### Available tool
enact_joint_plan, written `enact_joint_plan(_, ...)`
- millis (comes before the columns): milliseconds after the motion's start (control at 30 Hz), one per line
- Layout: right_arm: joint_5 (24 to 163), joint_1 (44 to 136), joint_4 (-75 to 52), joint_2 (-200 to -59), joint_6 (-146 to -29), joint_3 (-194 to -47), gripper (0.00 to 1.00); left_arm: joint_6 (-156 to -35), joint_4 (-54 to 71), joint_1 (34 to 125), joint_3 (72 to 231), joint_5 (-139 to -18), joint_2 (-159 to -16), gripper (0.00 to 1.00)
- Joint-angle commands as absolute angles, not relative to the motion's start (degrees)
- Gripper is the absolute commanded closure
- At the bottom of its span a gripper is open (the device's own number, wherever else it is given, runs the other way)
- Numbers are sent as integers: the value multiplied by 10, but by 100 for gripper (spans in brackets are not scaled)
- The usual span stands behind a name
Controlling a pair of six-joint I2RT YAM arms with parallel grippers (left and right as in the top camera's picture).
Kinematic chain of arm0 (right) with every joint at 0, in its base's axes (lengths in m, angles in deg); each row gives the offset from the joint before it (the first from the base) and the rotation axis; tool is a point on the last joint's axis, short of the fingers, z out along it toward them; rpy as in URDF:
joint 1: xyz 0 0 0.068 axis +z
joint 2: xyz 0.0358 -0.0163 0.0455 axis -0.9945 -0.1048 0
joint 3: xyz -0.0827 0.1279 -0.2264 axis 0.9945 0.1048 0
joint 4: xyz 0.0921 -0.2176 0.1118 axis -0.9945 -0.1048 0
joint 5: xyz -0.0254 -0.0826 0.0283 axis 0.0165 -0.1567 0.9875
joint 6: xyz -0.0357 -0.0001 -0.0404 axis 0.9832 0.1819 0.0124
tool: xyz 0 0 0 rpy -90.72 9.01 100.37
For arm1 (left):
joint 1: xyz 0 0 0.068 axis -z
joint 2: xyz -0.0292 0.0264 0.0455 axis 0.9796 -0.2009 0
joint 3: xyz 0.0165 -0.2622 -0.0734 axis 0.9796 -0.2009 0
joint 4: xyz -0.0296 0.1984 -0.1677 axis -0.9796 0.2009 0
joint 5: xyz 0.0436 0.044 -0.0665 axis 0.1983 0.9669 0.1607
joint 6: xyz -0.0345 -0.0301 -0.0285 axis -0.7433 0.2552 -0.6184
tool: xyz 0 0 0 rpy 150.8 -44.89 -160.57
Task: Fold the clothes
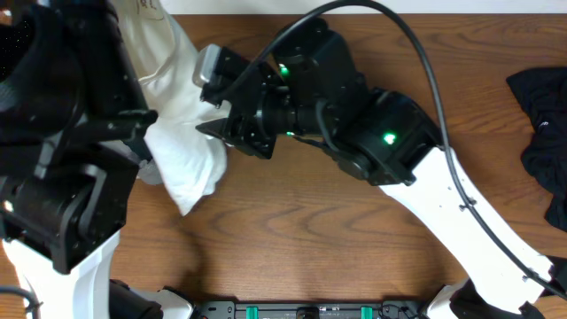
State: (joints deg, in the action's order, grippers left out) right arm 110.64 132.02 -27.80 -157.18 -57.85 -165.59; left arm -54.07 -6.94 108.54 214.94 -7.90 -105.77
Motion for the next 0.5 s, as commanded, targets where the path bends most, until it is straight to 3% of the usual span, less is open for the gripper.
enact_joint_plan(0,1129,1337,-274,-1585,-575,-1657,51,-555,-79,1088,2161,-44,-1073,94)
enact_joint_plan(467,1054,1388,-220,-1623,-598,-1657,50,-554,-94,1088,2161,-44,-1081,94)
